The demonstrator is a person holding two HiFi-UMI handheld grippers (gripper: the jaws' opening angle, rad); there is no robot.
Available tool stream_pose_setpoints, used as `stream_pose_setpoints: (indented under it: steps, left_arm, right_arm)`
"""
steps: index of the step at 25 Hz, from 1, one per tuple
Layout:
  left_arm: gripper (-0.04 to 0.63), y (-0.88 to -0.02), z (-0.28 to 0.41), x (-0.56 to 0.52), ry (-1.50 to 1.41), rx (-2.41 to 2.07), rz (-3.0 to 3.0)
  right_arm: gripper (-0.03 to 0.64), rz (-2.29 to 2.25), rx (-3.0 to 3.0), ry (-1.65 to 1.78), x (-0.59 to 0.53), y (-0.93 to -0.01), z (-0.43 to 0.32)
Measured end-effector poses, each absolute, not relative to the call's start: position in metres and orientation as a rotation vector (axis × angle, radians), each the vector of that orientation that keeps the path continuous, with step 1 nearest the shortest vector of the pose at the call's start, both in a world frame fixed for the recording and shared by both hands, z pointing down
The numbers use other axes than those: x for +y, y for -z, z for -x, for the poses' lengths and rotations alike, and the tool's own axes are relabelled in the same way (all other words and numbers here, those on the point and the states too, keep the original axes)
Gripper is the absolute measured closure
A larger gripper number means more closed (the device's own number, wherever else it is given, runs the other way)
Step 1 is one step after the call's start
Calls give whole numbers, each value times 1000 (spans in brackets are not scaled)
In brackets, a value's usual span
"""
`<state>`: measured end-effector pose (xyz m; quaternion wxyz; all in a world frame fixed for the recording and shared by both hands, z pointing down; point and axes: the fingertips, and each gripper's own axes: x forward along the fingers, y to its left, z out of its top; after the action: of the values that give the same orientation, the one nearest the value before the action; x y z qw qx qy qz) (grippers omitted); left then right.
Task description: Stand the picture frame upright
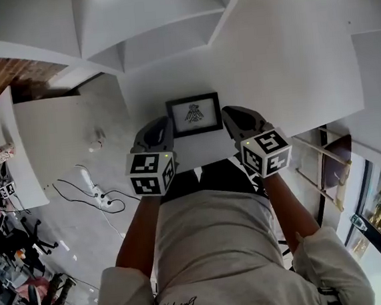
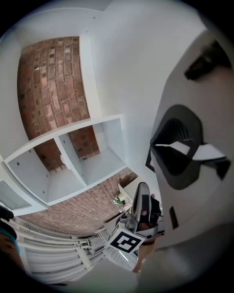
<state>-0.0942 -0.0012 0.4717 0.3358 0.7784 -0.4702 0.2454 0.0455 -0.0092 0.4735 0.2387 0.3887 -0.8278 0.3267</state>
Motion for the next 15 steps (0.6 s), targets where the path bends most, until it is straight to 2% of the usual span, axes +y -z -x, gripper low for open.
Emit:
stream_pose_setpoints:
  steps: [12,15]
  left_arm:
    - [569,-499,96,1,-672,-1209,-1986]
    - [546,-503,95,1,-682,-1203,-1982]
  right_arm:
    - [586,-1088,-2210,-887,-12,-498,-46]
    - [586,-1087,-2199,-891,-13,-503,-46]
